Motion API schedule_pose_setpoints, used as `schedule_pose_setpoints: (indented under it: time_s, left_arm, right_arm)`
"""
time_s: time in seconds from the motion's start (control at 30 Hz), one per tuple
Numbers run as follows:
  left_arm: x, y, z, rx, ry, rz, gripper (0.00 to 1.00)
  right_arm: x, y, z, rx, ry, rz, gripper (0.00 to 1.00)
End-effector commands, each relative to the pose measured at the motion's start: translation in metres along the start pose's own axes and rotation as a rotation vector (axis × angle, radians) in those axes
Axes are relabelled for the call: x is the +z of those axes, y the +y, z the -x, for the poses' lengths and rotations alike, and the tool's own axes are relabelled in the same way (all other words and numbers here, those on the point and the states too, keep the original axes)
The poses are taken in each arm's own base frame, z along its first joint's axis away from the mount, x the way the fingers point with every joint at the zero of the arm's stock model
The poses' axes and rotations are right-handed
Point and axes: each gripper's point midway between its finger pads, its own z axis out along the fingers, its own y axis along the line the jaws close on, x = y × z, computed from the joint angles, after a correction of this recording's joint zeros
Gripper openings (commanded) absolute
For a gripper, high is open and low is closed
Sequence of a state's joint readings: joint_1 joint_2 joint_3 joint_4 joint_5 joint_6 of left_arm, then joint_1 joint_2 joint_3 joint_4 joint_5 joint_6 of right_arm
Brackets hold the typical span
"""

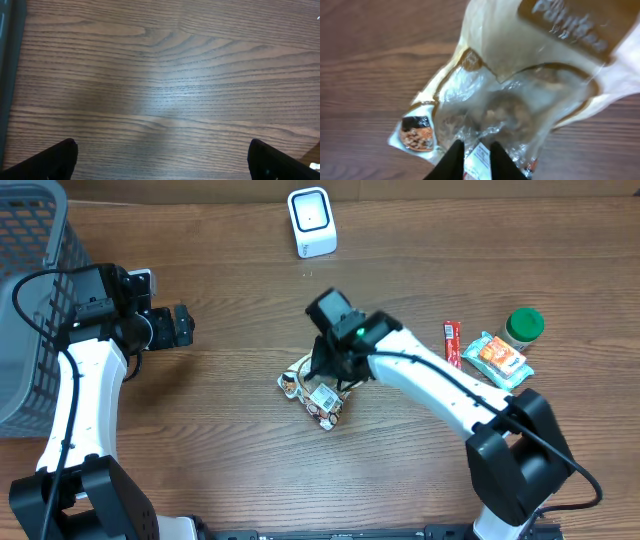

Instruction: Scan the item barcode

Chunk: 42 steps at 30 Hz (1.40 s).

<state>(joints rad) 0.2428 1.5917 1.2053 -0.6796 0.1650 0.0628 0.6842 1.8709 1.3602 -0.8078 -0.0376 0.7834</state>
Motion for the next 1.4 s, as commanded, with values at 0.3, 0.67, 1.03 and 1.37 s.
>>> schedule_pose_setpoints:
  time_s: [0.3,0.67,1.03,1.37]
  left_arm:
    - [-0.001,-0.002,0.006,0.016,-0.013,-0.008,0.99]
    - [-0.001,-0.002,0.006,0.016,-0.012,-0.008,1.00]
    - [-0.001,-0.002,0.006,0.016,-0.013,-0.008,1.00]
    - [-0.001,-0.002,0.006,0.016,-0.012,-0.008,1.00]
  right_arm:
    - [0.036,0.016,-0.051,0.179,0.122,0.130,0.21]
    - [0.012,0.096,-0.033,0.221,0.057,0.419,0.19]
    - [-0.009,0.039,0.027,-0.317,-0.008,0.464,0.49]
    - [0.003,-0.031,0.036,-0.420,0.013,0.246,0.87]
